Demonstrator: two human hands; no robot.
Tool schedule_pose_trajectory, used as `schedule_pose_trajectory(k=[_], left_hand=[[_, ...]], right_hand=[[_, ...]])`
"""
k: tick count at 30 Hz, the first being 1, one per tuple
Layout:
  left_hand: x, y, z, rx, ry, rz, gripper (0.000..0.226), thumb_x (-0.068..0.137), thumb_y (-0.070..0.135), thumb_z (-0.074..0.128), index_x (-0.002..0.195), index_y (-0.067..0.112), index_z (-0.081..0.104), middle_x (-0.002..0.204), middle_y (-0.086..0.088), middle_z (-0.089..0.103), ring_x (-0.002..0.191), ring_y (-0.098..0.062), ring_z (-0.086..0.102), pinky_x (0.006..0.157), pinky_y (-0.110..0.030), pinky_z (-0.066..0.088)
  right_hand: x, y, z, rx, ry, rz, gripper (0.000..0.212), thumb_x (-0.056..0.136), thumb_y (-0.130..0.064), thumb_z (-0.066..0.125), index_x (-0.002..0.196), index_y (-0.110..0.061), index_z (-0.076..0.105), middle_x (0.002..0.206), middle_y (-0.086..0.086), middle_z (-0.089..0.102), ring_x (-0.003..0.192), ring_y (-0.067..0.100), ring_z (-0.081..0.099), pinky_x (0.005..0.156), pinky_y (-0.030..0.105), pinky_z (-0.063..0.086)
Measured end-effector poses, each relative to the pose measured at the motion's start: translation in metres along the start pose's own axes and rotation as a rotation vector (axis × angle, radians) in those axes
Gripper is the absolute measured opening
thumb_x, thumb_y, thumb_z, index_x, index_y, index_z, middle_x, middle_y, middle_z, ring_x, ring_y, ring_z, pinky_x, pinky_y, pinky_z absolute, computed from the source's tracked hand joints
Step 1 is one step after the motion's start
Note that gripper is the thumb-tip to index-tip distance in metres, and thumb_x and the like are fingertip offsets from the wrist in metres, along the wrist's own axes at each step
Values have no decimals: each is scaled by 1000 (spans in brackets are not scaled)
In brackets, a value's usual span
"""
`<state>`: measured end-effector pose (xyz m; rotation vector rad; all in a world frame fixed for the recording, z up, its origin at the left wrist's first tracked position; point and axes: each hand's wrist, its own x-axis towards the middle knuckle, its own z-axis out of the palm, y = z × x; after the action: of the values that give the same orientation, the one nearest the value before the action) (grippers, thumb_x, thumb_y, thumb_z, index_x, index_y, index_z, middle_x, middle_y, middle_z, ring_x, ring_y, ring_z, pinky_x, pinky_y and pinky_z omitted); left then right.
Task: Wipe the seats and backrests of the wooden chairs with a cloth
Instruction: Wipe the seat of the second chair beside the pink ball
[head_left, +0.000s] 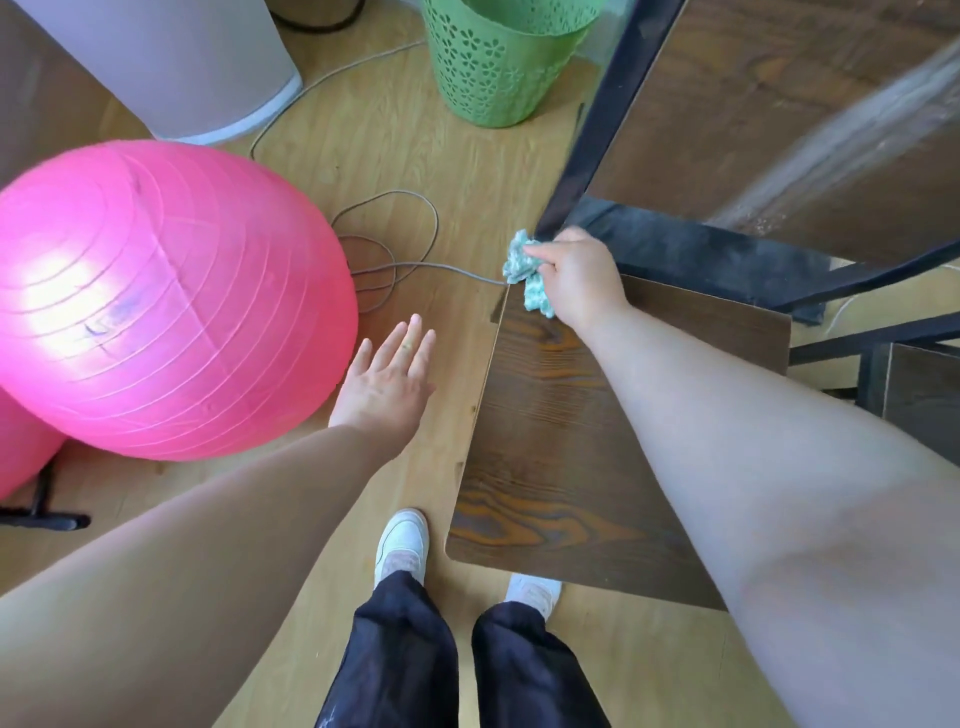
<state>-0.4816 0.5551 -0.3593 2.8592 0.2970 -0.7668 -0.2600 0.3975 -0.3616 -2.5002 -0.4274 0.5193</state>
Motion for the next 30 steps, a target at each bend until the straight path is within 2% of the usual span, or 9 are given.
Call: schedule_pose_trajectory(k=[3,7,9,13,16,18,21,24,30], left_hand=[[6,-8,0,-14,-5,12,62,107,36,22,158,20,-10,164,-2,-20,152,-19,-15,124,-47,1],[16,-10,-5,-6,1,26,64,106,41,23,158,22,-9,165,-2,-18,152,-23,-14,123,-51,1],[21,-10,-8,20,13,19,64,106,43,23,158,24,-9,165,-3,-17,152,-26,-13,122,-54,1],[26,-10,-16,9,24,-21,64,105,48,21,158,27,-9,166,-1,-17,152,-30,-12,121,-57,1],[26,-9,-20,26,35,-21,65,104,50,21,158,26,-8,165,-1,-17,152,-29,-11,121,-56,3],[26,-7,-22,32,42,2,66,104,49,21,158,24,-7,166,-2,-17,153,-24,-11,122,-55,4],[23,-1,-27,16,59,52,66,104,48,21,159,21,-5,166,-1,-15,153,-19,-10,123,-52,3],[19,6,-30,28,73,84,66,105,47,22,159,21,-5,166,0,-14,153,-18,-9,123,-50,4],[12,22,-32,64,84,113,65,105,46,21,158,22,-7,166,0,-15,153,-18,-12,123,-51,3]], right_hand=[[1,-1,13,-19,2,39,26,94,-18,57,112,-2,65,82,-10,50,68,-1,50,79,29,48],[-6,-11,17,-79,4,11,27,93,-2,56,116,-9,69,109,-1,56,97,12,57,86,28,49],[-14,-13,19,-68,-31,11,29,93,-3,55,116,-13,70,110,-1,58,100,16,58,84,29,50],[-56,-15,30,-110,-214,-76,33,93,-16,47,115,-24,71,100,-5,52,84,9,45,67,11,33],[-106,-14,41,-63,-281,-78,39,91,-39,38,109,-23,69,91,-12,47,76,2,38,61,7,32],[-141,-10,49,-32,-295,-98,26,93,-39,49,100,-24,68,87,-12,48,79,5,44,64,9,38],[-190,-4,63,-24,-260,-221,15,93,-23,59,100,-19,72,85,-10,48,84,13,45,73,26,44],[-226,-1,78,-134,-267,-347,33,80,-8,73,111,-19,72,88,-4,54,81,20,49,64,28,50],[-286,-1,89,-74,-351,-286,48,71,0,77,116,-15,69,90,0,54,84,22,54,59,31,53]])
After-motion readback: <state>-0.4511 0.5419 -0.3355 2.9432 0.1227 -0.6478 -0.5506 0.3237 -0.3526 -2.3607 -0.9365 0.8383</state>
